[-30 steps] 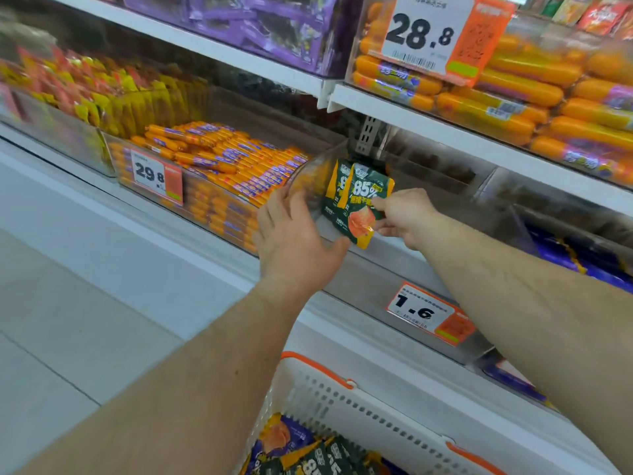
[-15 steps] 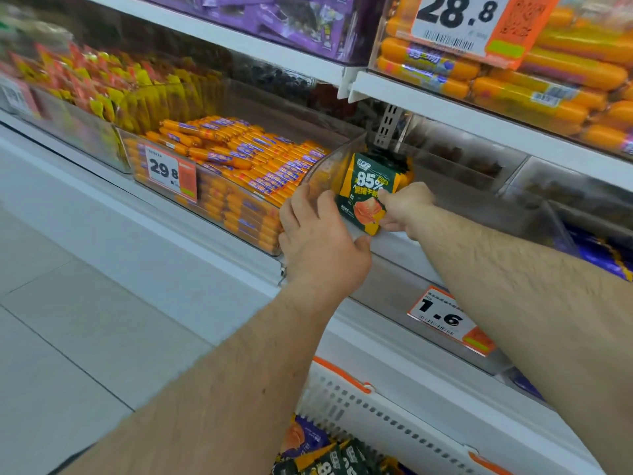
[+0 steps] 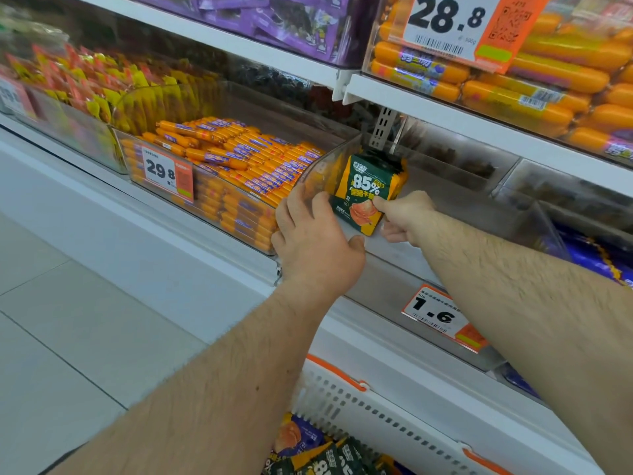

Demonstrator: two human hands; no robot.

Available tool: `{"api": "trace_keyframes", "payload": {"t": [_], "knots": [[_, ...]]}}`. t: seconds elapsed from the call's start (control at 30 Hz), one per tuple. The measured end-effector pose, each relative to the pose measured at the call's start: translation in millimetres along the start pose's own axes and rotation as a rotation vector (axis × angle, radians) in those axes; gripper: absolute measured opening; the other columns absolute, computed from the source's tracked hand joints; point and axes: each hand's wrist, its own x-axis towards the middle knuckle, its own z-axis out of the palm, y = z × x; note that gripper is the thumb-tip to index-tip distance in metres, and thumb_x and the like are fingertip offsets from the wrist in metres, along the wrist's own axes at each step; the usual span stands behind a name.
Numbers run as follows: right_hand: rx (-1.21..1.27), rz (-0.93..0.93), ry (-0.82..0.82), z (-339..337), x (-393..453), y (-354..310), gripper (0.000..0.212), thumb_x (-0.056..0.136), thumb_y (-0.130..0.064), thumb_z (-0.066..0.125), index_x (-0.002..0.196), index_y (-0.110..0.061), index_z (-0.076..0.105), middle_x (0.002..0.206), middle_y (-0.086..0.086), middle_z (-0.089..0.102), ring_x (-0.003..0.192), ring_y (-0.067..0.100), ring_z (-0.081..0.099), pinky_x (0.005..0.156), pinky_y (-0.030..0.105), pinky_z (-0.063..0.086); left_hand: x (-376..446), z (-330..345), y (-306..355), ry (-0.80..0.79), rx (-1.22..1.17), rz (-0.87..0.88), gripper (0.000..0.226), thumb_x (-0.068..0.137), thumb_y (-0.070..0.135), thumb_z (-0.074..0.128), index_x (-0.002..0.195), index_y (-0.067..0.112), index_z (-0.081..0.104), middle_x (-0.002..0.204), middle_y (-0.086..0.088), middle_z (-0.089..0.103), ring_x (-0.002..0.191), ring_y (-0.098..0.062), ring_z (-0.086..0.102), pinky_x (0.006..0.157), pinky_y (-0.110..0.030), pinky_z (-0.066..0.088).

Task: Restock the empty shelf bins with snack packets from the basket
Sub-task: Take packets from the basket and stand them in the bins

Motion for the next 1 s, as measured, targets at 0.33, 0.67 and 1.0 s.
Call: {"api": "trace_keyframes", "payload": {"t": [0.33, 0.67, 1.0], "knots": [[-0.122, -0.414, 0.31, -42, -89, -4, 0.03, 0.076, -0.025, 0.057, 0.05, -0.011, 0.056, 0.044, 0.0, 0.052, 0.048, 0.02, 0.053, 0.053, 0.033, 0.051, -13, -15, 14, -0.132, -0.243, 0.265, 0.01, 0.084, 0.034, 0.062, 0.088, 0.027, 0.056, 0.075, 0.01, 0.056, 0.078, -0.016, 0.056, 0.065, -0.03, 0.043], [-0.027, -0.773, 0.465, -34, -186, 111, 0.032, 0.077, -0.032, 0.052, 0.054, -0.011, 0.06, 0.05, -0.002, 0.055, 0.053, 0.02, 0.052, 0.052, 0.03, 0.041, -62, 21, -13, -1.157, 0.468, 0.382, 0.04, 0.091, 0.044, 0.058, 0.125, 0.023, 0.059, 0.118, 0.007, 0.058, 0.098, -0.013, 0.053, 0.088, -0.03, 0.045], [-0.44, -0.098, -0.265, 55, -184, 273, 0.037, 0.091, -0.03, 0.053, 0.057, -0.018, 0.047, 0.054, 0.001, 0.048, 0.052, 0.02, 0.046, 0.053, 0.031, 0.041, -67, 32, -20, -1.267, 0.597, 0.349, 0.05, 0.095, 0.045, 0.054, 0.138, 0.019, 0.052, 0.141, 0.002, 0.05, 0.125, -0.021, 0.05, 0.106, -0.042, 0.041]]}}
